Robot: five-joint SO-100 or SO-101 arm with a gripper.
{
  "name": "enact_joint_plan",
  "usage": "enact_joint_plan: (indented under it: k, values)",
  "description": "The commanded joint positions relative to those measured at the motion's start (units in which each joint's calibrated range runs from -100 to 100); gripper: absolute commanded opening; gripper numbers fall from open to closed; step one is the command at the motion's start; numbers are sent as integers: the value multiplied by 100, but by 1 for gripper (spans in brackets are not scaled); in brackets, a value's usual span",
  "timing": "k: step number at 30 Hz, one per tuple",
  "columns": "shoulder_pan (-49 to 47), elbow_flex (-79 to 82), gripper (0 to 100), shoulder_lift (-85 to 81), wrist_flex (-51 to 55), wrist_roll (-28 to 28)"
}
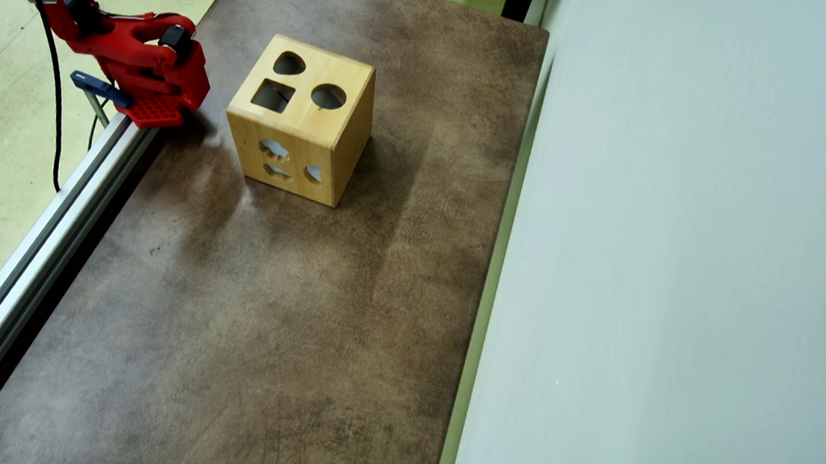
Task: Pick and place the red cube on the square hole
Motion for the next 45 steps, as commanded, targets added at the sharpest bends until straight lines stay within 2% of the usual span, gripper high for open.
enact_joint_plan:
  k: [1,45]
  values:
    - [-15,-77,2,26,9,-10]
    - [-15,21,2,18,65,-15]
